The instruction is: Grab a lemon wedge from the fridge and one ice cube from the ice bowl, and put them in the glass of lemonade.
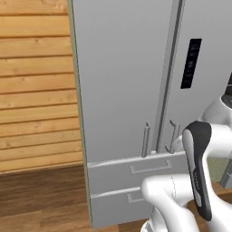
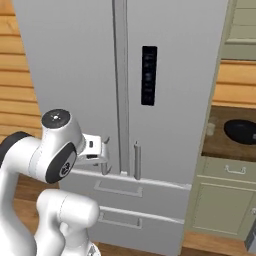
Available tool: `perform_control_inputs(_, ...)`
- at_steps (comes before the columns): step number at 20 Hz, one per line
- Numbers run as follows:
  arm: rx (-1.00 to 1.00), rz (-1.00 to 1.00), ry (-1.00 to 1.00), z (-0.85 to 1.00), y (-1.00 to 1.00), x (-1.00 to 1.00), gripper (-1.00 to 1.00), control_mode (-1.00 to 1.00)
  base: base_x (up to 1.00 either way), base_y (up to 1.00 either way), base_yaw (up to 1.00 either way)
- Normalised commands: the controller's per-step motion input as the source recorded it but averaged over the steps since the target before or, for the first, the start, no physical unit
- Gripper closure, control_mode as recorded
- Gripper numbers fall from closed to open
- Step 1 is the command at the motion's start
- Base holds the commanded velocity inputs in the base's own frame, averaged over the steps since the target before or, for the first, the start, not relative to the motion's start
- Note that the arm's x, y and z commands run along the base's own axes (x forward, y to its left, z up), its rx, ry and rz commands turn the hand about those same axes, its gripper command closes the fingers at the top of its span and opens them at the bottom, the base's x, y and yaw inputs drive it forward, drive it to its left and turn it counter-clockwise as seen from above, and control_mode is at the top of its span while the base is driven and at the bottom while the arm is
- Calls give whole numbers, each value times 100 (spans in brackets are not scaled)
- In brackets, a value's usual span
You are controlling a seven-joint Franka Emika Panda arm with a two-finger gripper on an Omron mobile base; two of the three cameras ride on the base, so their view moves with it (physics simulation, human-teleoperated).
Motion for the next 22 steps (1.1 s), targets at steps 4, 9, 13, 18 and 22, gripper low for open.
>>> perform_control_inputs(4,0,0,0,0,0,0,-100,100,-12,-60,0)
perform_control_inputs(9,0,0,0,0,0,0,-100,100,-1,-32,0)
perform_control_inputs(13,0,0,0,0,0,0,-100,100,0,3,0)
perform_control_inputs(18,0,0,0,0,0,0,-100,-100,0,0,0)
perform_control_inputs(22,0,0,0,-1,0,0,-100,-100,0,0,0)
